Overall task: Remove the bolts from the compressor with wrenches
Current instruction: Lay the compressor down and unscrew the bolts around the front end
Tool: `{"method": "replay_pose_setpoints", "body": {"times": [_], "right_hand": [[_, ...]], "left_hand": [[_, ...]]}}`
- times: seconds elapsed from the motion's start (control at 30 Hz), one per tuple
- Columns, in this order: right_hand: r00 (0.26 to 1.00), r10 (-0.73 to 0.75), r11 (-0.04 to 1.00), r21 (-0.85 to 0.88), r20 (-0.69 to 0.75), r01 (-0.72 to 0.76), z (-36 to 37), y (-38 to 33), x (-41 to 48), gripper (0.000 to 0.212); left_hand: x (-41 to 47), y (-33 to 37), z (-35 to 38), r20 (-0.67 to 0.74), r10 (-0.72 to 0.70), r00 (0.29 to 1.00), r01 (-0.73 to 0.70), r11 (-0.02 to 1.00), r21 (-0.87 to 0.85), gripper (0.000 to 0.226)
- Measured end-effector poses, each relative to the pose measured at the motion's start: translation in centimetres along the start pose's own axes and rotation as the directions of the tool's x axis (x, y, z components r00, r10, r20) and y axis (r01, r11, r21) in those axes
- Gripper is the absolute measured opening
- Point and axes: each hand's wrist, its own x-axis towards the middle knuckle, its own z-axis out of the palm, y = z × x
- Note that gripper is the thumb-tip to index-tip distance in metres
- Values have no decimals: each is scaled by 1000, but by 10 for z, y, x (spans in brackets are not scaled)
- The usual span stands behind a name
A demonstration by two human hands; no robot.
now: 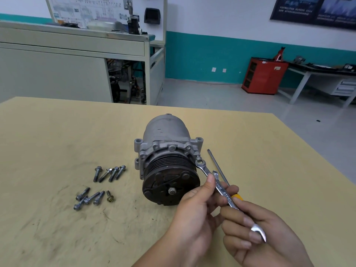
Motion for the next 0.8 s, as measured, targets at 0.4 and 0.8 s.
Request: {"method": "replay_pose_setpoints", "body": {"times": [0.4, 0.8], "right_hand": [[984, -151, 989, -8, -97, 151, 5, 13, 5, 46], [957, -222, 967, -168, -185, 191, 6, 17, 4, 47]], "left_hand": [[-1, -4, -1, -78, -21, 997, 24, 999, 42, 34], [-1, -7, -1, -58, 18, 998, -18, 1000, 14, 32]]}}
